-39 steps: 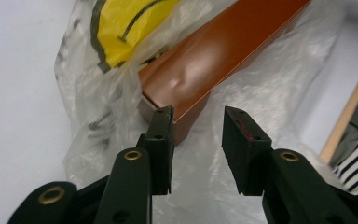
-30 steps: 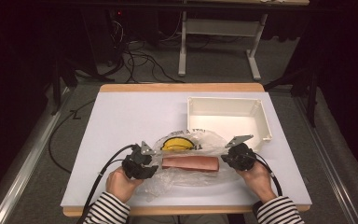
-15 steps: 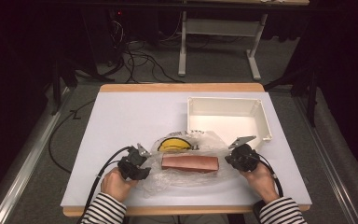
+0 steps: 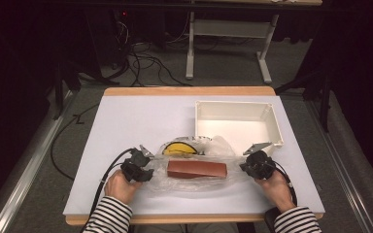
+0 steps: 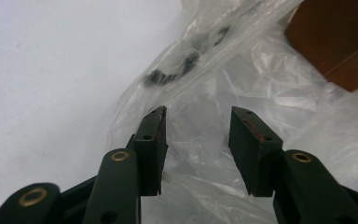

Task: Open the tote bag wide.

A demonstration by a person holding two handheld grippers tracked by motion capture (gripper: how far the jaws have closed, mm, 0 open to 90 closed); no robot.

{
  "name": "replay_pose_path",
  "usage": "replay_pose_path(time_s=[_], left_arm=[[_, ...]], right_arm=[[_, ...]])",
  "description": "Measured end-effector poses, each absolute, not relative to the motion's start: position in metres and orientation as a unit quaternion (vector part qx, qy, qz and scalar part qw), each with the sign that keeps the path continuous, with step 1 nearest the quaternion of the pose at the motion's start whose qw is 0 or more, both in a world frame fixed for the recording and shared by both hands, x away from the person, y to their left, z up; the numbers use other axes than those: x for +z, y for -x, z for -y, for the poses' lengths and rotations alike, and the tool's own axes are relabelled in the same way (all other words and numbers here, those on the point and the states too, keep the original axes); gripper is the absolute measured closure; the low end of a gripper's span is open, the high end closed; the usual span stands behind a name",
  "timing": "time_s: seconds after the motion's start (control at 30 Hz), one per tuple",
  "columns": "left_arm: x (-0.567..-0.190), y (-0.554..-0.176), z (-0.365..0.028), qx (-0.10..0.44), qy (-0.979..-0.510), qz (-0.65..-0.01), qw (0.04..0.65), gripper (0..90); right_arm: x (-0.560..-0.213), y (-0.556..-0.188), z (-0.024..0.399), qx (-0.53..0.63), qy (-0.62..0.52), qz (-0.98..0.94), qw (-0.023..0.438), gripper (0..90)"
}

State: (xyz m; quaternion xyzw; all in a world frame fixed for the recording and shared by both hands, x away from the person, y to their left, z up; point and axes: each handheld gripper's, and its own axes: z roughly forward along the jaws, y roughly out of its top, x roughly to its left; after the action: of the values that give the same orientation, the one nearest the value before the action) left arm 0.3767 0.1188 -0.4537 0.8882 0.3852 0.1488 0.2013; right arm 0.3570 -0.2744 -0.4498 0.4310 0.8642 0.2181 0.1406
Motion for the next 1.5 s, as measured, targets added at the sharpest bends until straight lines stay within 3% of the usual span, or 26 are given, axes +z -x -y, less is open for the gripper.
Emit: replay_pose_path(time_s=[0.3, 0.67, 1.07, 1.37, 1.5], left_arm=[[-0.453, -0.374, -0.125, 0.146, -0.889, -0.387, 0.195, 58.1], [-0.438, -0.380, -0.120, 0.140, -0.869, -0.390, 0.271, 53.6], [-0.451, -0.408, -0.117, 0.135, -0.850, -0.440, 0.256, 52.5], [-0.455, -0.403, -0.116, 0.139, -0.872, -0.421, 0.210, 51.6], [-0.450, -0.393, -0.122, 0.124, -0.871, -0.414, 0.234, 48.9]], right_arm=[[-0.453, -0.355, 0.280, 0.208, -0.441, -0.863, 0.134, 90.0], [-0.445, -0.353, 0.268, 0.239, -0.419, -0.865, 0.135, 90.0], [-0.450, -0.360, 0.273, 0.227, -0.435, -0.861, 0.132, 90.0], [-0.453, -0.360, 0.277, 0.214, -0.444, -0.860, 0.128, 90.0], [-0.453, -0.356, 0.276, 0.218, -0.438, -0.863, 0.125, 89.7]])
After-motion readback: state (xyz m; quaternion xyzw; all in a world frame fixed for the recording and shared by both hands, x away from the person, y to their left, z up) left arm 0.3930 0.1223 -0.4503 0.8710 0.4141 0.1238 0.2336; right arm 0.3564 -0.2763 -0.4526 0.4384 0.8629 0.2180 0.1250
